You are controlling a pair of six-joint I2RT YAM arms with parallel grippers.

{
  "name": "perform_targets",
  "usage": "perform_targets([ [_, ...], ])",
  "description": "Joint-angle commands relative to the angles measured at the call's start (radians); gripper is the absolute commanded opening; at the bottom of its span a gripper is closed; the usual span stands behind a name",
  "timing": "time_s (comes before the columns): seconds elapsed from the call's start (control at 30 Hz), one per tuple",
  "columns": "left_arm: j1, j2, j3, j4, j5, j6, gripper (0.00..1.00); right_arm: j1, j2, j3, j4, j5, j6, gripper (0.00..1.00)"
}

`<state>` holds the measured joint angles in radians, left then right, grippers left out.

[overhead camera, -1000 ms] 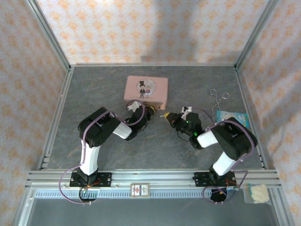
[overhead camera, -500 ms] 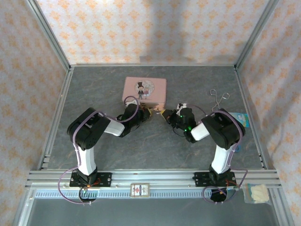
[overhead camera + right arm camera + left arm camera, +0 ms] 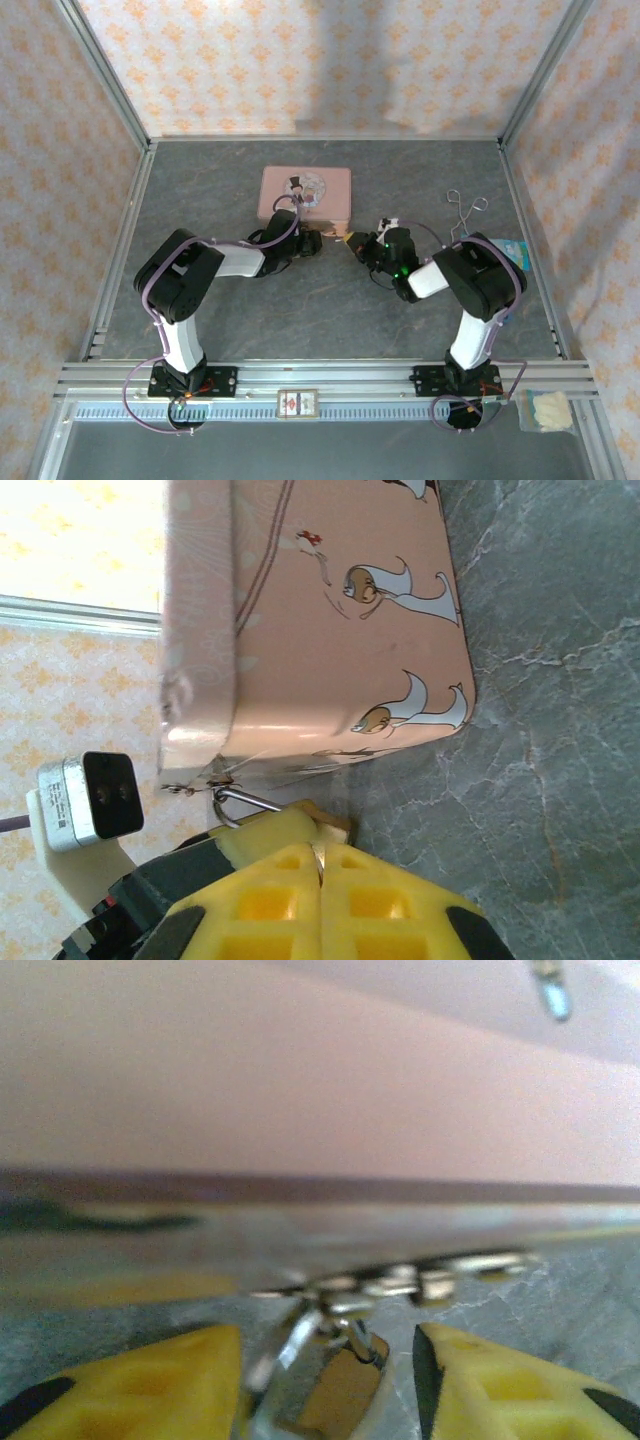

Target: Unlock a padlock with a key

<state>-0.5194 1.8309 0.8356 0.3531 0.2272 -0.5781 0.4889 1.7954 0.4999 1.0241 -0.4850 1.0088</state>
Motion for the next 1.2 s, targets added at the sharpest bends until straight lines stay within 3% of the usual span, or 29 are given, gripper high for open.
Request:
perform_targets([
  [0.0, -0.01, -0.016, -0.045, -0.004, -0.033, -0.077, 0.54, -0.004, -0.043, -0.015, -0.02, 0.03, -0.036, 0.0],
  [0.17, -0.082, 0.009, -0.052, 0.067, -0.116, -0.175, 0.56, -0.005, -0.055, -0.024, -0.027, 0.032, -0.04, 0.0],
  [0.37, -0.092, 0.071, 0.004, 0.028, -0.195, -0.23, 0.53, -0.007, -0.07, -0.04, -0.023, 0.034, -0.039, 0.0],
  [0.67, -0.091, 0.142, 0.02, 0.037, -0.174, -0.248, 0.23, -0.025, -0.091, -0.058, -0.023, 0.03, -0.044, 0.0],
  [0.87, -0.077, 0.12, 0.005, 0.077, -0.121, -0.265, 0.09, -0.028, -0.091, -0.064, -0.021, 0.019, -0.042, 0.0],
  [1.0, -0.038, 0.095, -0.04, 0.191, 0.007, -0.354, 0.0, -0.029, -0.094, -0.074, -0.013, 0.006, -0.029, 0.0],
  [1.17, -0.007, 0.084, -0.112, 0.408, 0.111, -0.516, 0.0, -0.023, -0.073, -0.089, 0.046, -0.021, 0.023, 0.0],
])
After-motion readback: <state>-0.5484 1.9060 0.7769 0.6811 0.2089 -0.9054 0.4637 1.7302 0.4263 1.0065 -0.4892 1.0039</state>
